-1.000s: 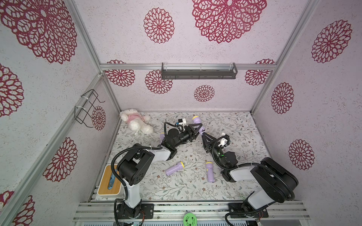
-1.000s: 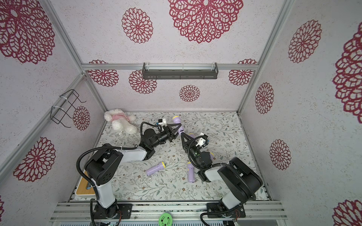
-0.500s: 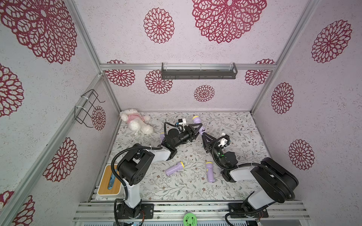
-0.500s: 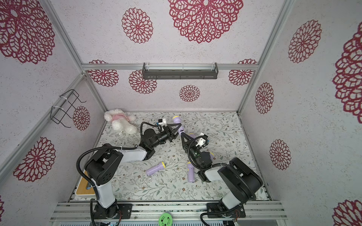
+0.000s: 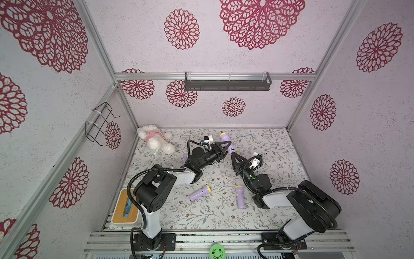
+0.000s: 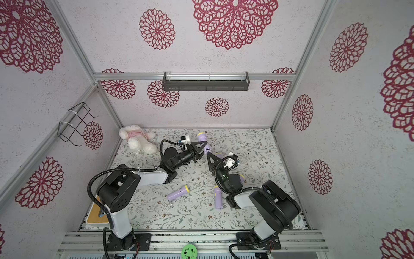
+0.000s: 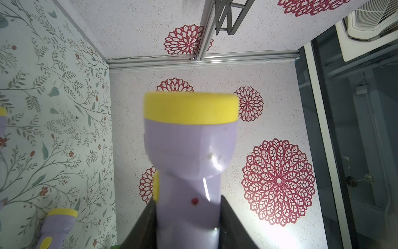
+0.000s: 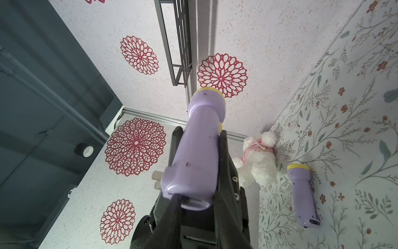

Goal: Close the plug at the bottom of the flashlight
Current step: Close the plug of the flashlight.

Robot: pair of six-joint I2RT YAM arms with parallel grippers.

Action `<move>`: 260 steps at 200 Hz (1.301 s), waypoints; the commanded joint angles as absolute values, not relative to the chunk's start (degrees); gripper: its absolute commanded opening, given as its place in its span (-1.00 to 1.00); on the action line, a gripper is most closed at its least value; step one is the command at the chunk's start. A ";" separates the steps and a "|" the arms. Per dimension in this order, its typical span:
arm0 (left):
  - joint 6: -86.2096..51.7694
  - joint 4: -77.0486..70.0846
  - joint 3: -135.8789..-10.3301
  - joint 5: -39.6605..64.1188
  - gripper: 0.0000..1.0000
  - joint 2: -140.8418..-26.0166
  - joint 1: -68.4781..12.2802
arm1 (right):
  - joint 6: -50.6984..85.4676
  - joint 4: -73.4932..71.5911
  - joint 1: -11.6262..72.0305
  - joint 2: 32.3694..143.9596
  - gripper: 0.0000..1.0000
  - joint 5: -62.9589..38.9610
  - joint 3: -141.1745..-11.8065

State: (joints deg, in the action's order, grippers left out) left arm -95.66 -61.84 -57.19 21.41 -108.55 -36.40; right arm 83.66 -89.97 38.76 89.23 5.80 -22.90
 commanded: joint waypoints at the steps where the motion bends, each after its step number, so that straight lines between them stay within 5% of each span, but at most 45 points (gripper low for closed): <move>1: -95.90 -63.84 -56.75 22.77 -1.00 -106.61 -37.52 | 83.38 -96.72 39.03 87.53 -0.48 6.59 -23.04; 138: -95.70 -64.58 -57.32 22.63 -1.00 -105.22 -36.65 | 86.38 -96.59 39.11 90.16 -0.70 10.01 -20.27; 260: -95.73 -65.39 -54.73 22.08 -1.00 -103.62 -34.21 | 82.20 -90.78 39.64 83.93 -0.46 10.96 -19.79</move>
State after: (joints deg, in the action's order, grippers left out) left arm -95.42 -62.19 -55.09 21.74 -106.15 -35.11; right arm 85.14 -89.69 39.29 88.33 9.52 -19.97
